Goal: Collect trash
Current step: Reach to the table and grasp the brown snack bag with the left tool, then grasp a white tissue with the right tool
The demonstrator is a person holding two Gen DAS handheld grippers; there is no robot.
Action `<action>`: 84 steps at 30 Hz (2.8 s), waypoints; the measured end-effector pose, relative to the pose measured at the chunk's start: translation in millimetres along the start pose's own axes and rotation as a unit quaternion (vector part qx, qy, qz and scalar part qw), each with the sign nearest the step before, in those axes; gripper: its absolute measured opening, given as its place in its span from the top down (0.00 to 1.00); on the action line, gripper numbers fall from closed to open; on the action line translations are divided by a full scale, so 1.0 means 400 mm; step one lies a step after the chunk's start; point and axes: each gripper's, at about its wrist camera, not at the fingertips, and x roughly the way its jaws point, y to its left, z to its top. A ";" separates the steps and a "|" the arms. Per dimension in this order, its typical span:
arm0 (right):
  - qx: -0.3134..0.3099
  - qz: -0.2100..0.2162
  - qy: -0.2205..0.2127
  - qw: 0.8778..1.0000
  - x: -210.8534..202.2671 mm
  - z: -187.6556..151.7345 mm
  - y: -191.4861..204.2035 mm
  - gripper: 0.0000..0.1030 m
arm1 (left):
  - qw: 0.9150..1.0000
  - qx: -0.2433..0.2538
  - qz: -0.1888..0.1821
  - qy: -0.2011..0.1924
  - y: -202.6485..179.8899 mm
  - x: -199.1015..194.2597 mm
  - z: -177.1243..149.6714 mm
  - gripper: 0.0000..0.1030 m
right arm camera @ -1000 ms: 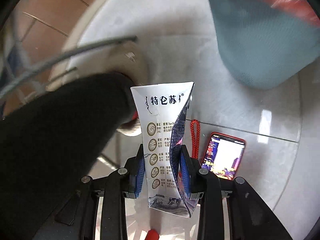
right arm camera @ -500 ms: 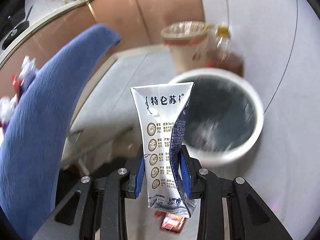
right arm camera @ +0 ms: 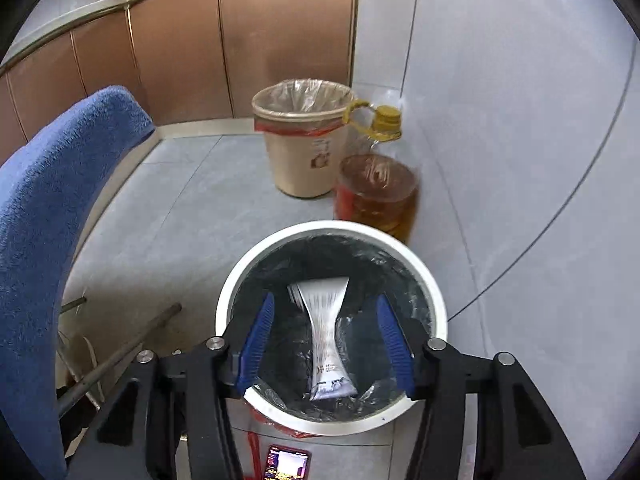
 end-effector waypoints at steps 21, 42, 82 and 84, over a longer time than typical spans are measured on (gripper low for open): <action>-0.049 0.168 -0.132 0.976 -0.520 0.068 0.269 0.48 | 0.995 -0.014 0.073 -0.071 0.186 -0.183 -0.032 0.49; -0.129 0.217 -0.122 0.960 -0.570 0.112 0.609 0.48 | 0.997 -0.025 0.069 0.038 0.388 0.114 0.195 0.28; -0.122 0.312 -0.023 0.942 -0.218 0.239 0.768 0.48 | 0.987 -0.152 0.010 0.046 0.524 0.189 0.269 0.63; -0.120 0.318 -0.017 0.940 -0.206 0.239 0.774 0.49 | 0.988 -0.148 0.012 0.044 0.516 0.181 0.271 0.63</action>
